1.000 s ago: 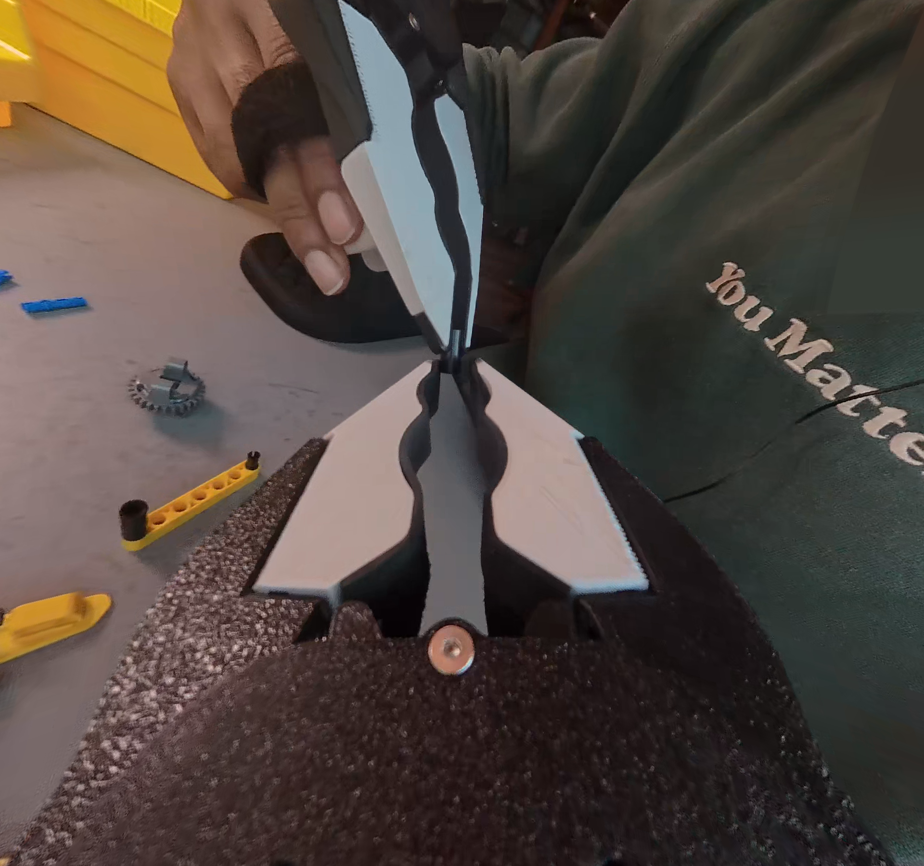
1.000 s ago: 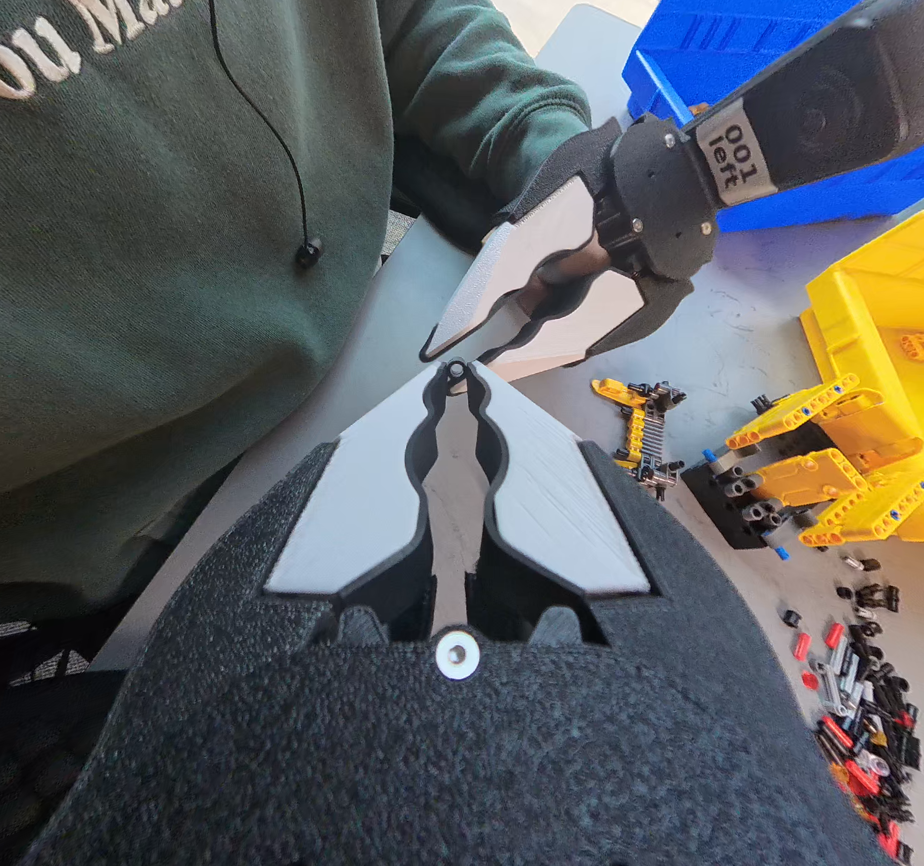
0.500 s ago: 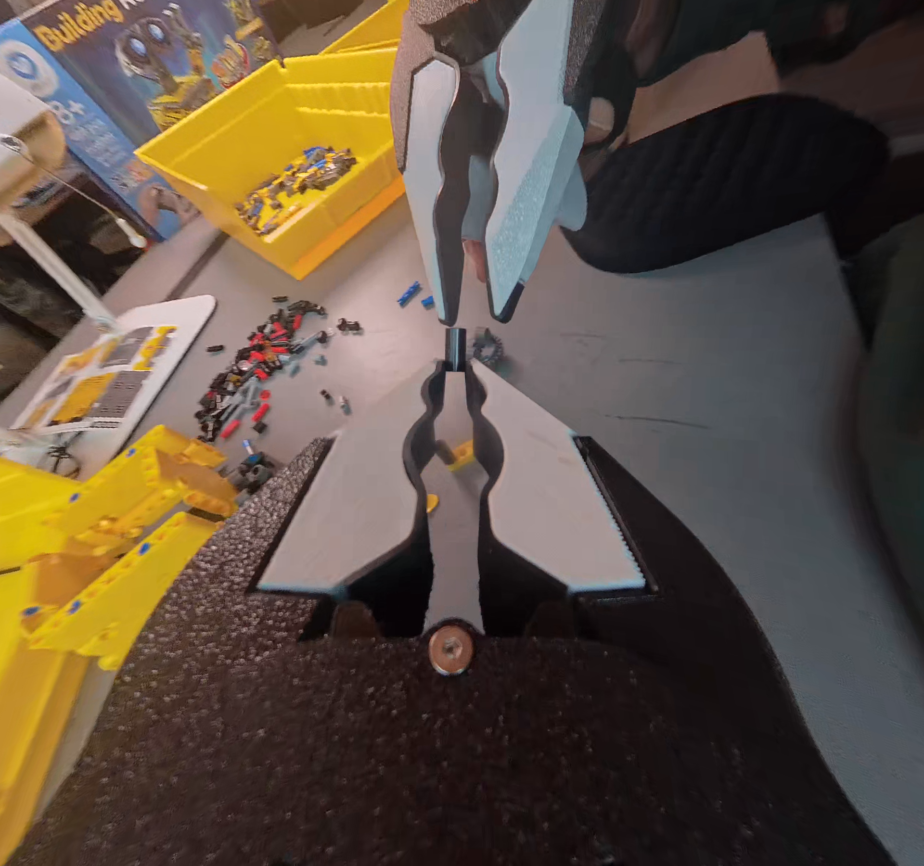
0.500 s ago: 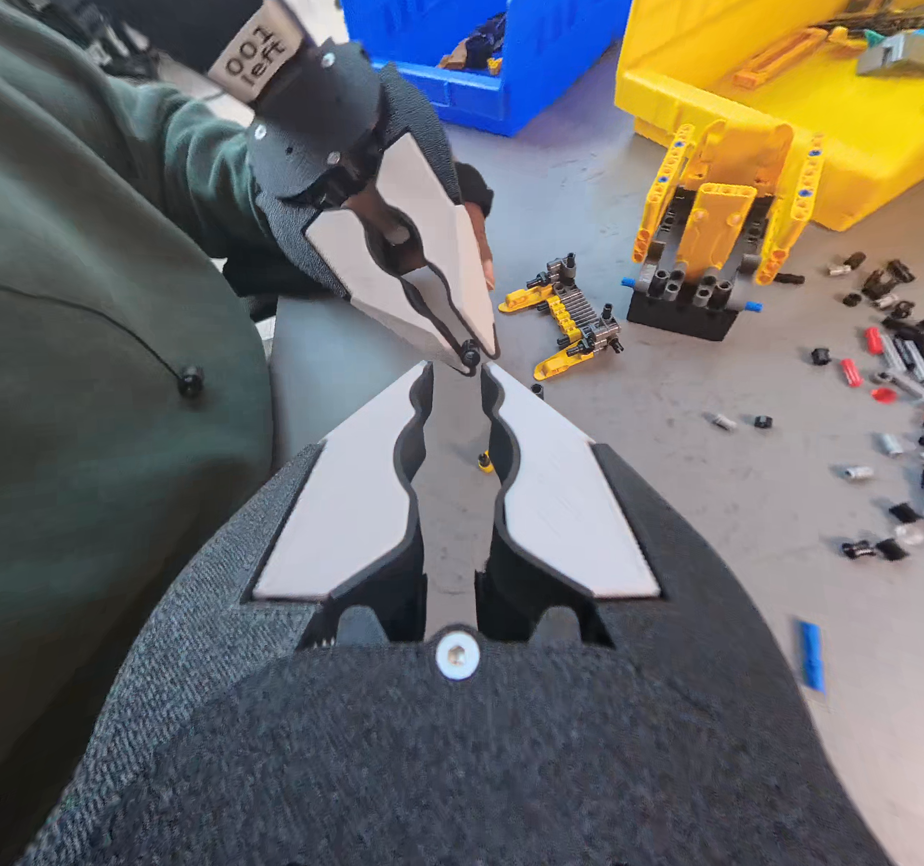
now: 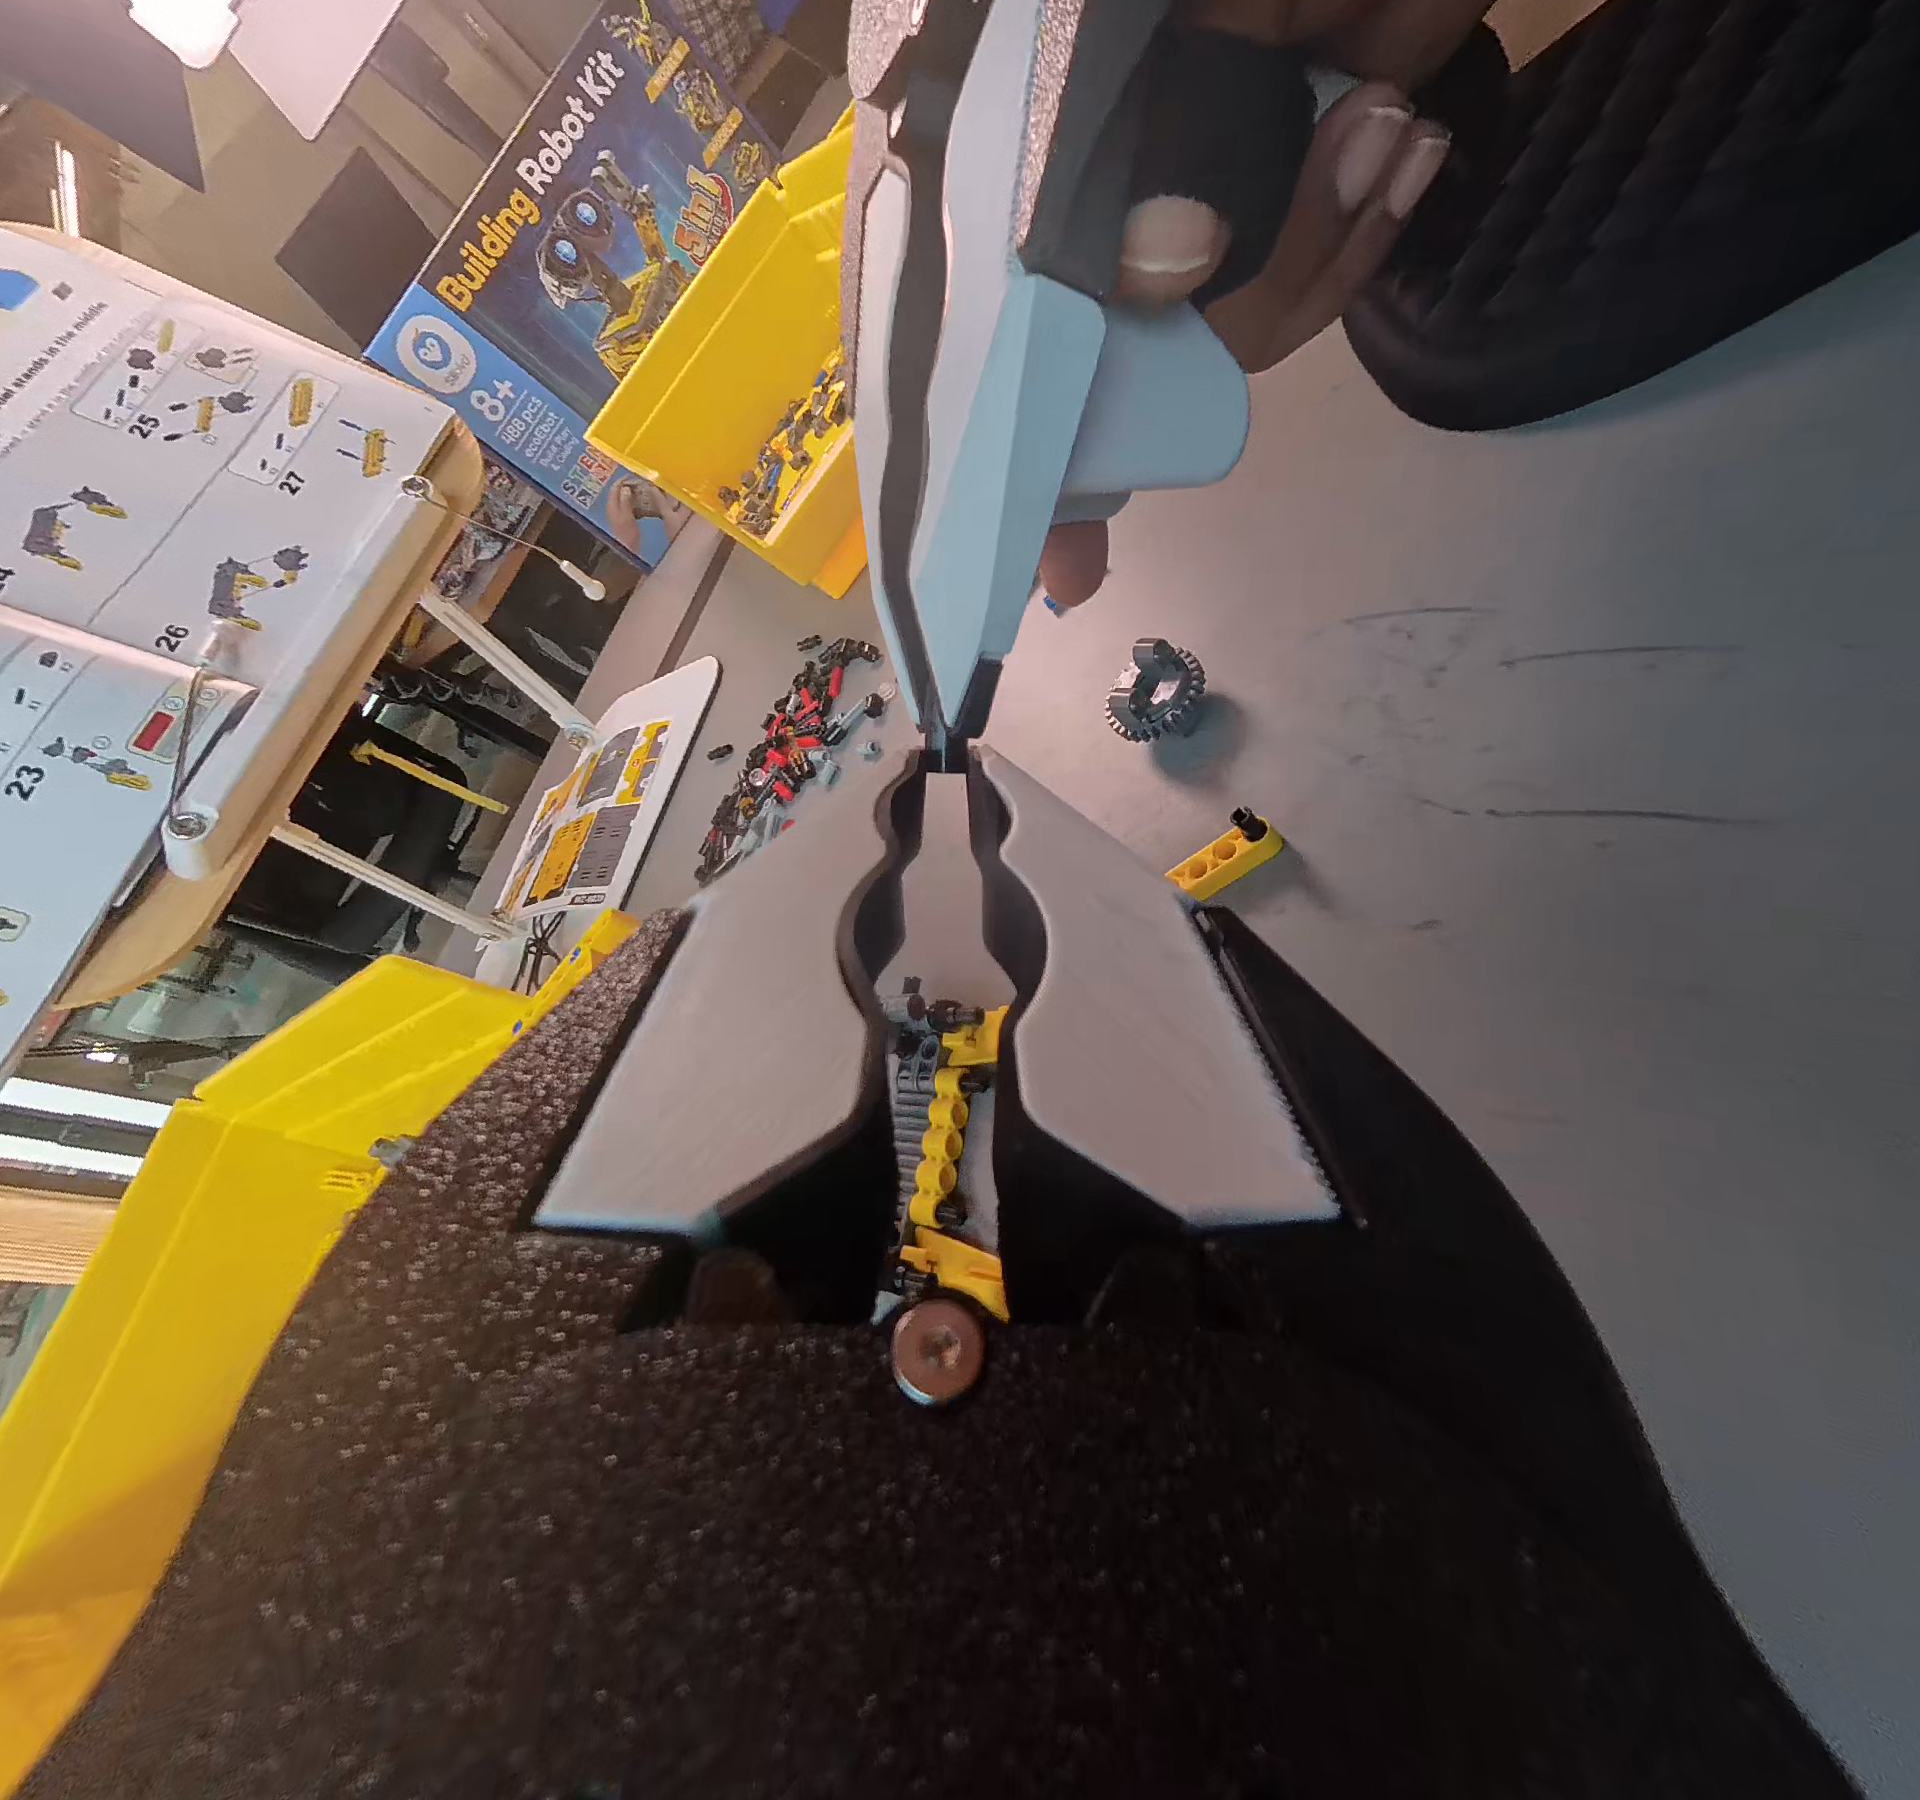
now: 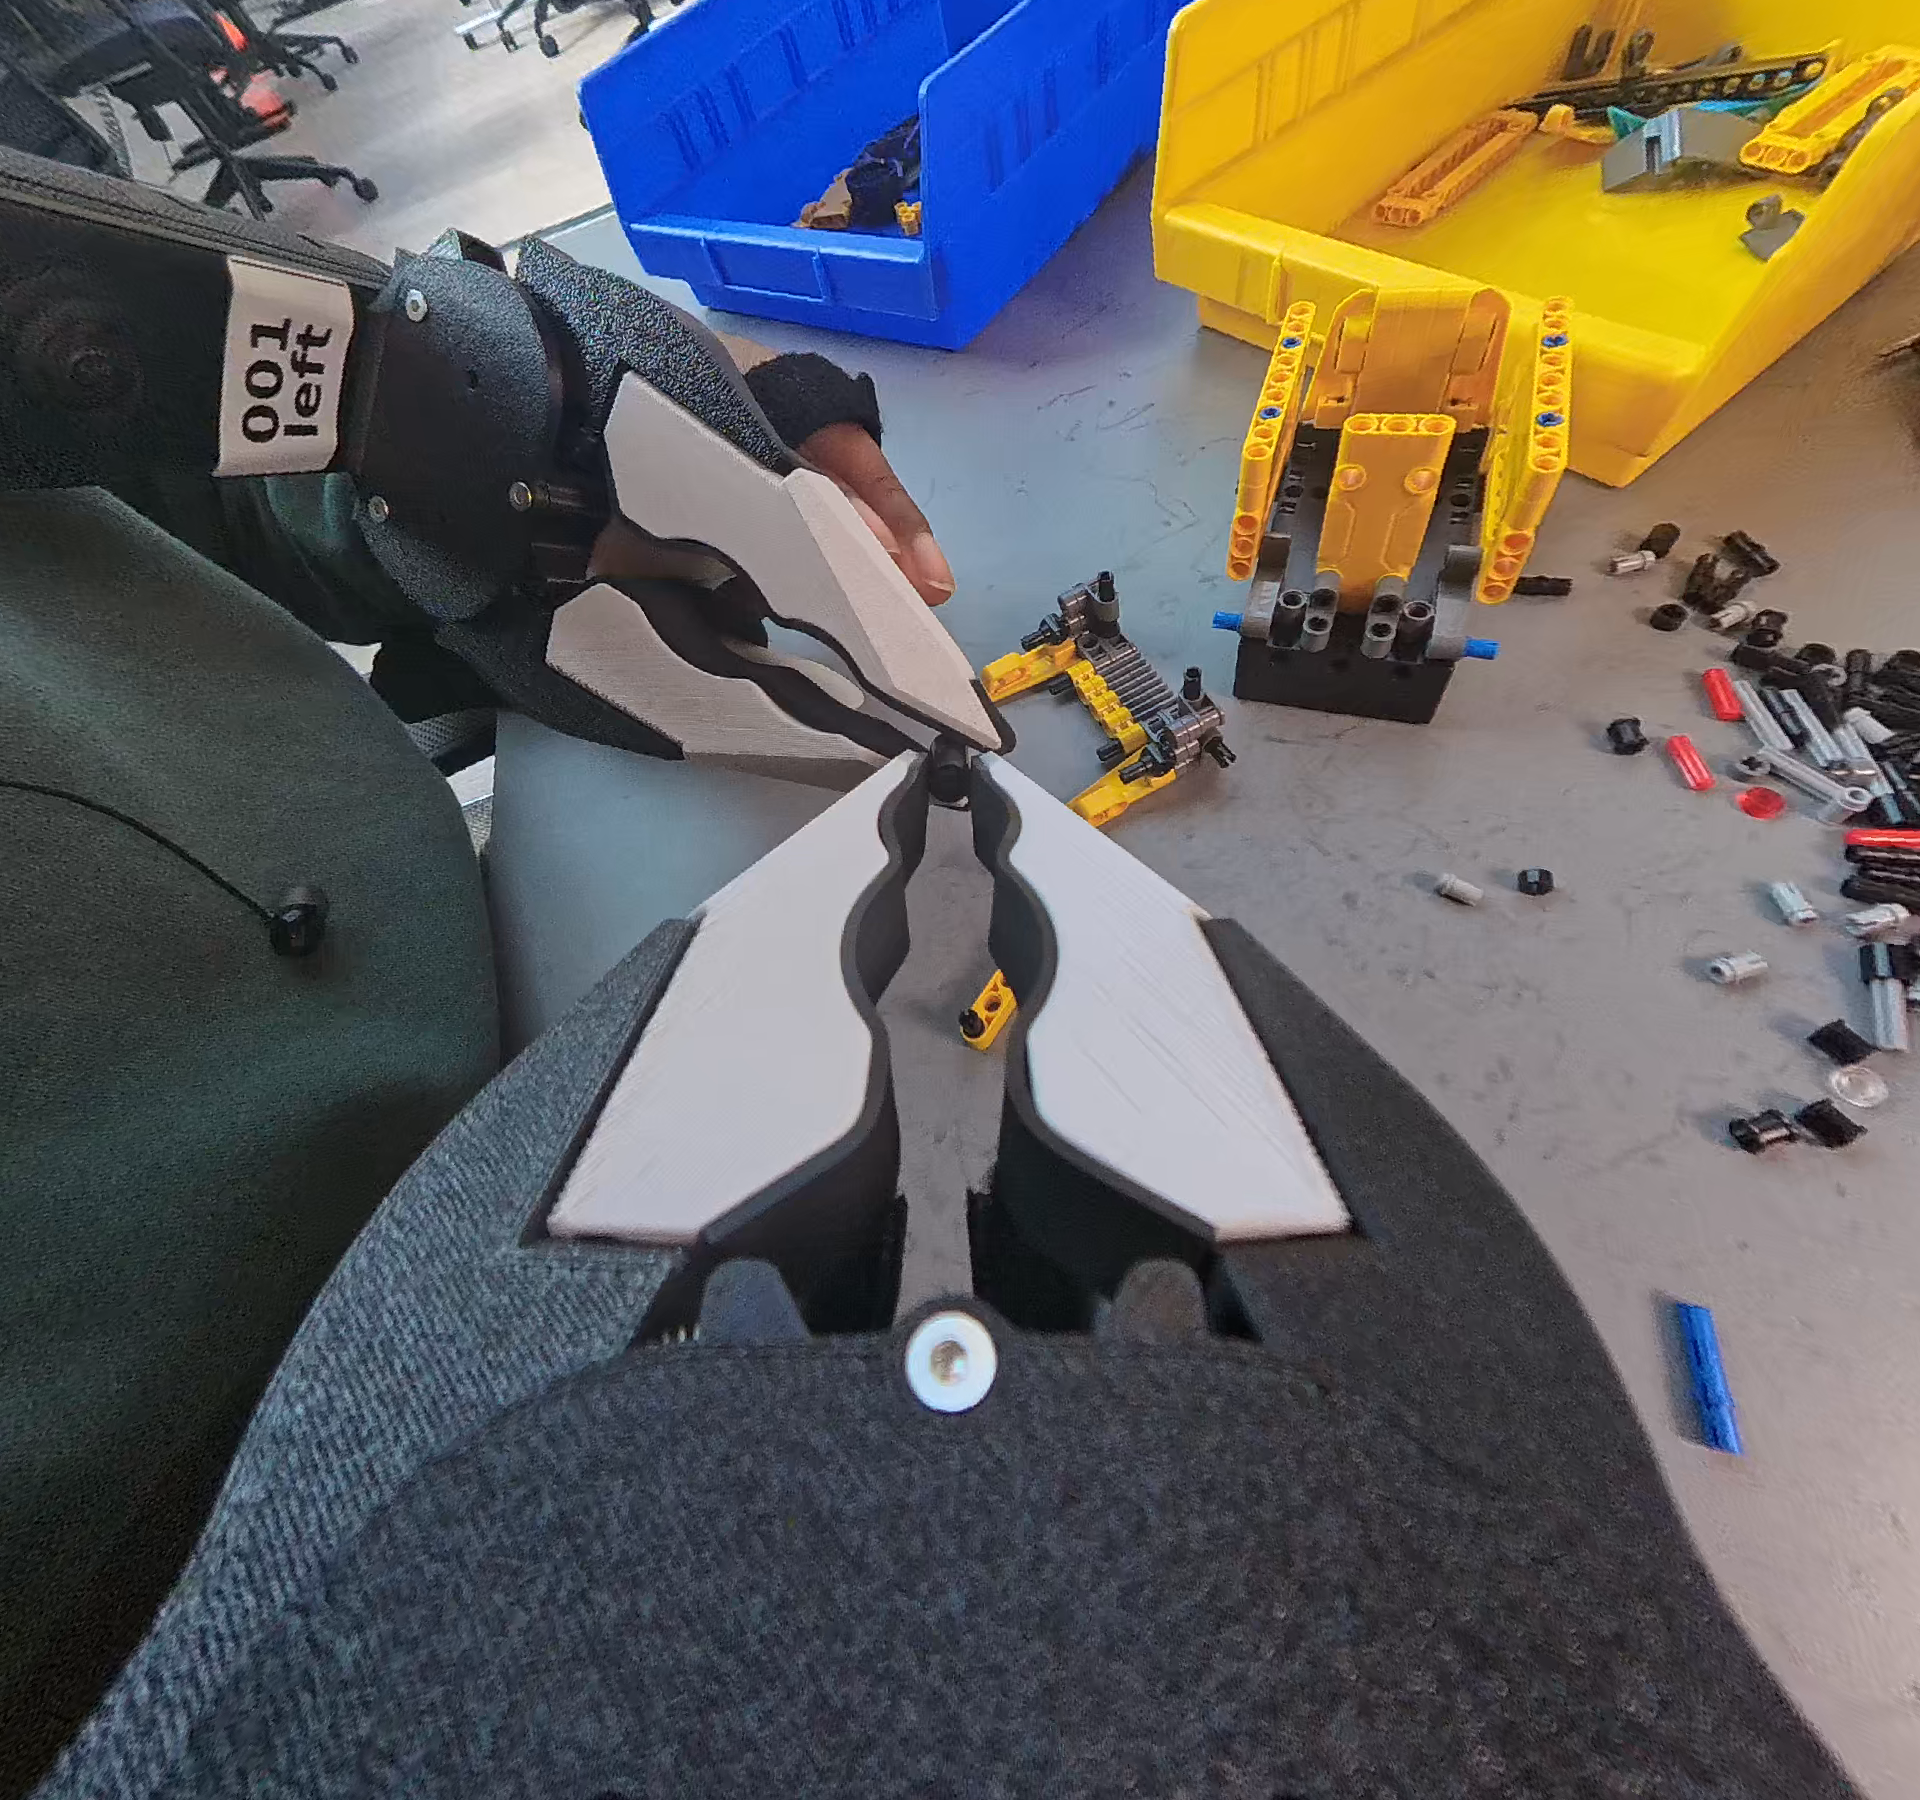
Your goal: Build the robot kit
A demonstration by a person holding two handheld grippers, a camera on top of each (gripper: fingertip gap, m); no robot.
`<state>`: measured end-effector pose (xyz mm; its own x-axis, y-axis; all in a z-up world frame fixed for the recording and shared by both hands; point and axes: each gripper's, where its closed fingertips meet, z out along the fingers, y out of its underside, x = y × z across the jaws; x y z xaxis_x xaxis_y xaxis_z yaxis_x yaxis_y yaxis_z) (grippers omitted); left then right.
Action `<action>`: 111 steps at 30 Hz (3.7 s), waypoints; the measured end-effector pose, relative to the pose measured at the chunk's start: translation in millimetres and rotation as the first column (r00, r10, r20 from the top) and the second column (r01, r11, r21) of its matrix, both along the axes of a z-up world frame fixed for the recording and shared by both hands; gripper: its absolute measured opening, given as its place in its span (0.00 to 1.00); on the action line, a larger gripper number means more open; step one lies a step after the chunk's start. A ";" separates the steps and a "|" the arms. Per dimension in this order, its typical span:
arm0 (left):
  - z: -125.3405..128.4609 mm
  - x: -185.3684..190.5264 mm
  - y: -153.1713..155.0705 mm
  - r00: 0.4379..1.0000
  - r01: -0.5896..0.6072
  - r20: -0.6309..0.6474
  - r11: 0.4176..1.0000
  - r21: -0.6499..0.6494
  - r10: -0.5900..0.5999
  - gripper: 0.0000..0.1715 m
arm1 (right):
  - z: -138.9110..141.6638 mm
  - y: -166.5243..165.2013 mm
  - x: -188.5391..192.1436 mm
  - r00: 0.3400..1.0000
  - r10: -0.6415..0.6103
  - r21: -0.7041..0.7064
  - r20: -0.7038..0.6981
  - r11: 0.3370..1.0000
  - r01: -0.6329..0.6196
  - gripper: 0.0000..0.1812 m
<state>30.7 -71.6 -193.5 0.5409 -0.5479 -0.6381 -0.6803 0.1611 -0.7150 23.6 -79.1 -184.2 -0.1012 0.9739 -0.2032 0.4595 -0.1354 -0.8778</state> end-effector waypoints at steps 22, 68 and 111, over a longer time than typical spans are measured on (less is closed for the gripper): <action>11.8 32.3 -50.5 0.774 0.537 0.567 0.768 -0.350 -0.283 0.05 | 13.4 -44.3 25.9 0.879 0.474 0.537 0.053 0.728 -0.425 0.04; -28.7 -0.2 -13.4 0.964 0.234 0.212 0.888 -0.396 -0.160 0.19 | 1.0 -9.7 36.8 0.983 0.170 0.421 0.064 0.889 -0.181 0.03; -81.4 7.5 -25.4 0.967 0.244 0.115 0.678 -0.693 -0.229 0.04 | -71.8 -0.2 44.6 0.657 0.135 0.240 0.742 0.861 -0.448 0.03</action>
<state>38.2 -97.0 -275.0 0.3378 -0.9412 -0.0114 -0.6759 -0.2341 -0.6988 68.2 -79.3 -256.0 -0.3792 0.9248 0.0310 0.8950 0.3751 -0.2415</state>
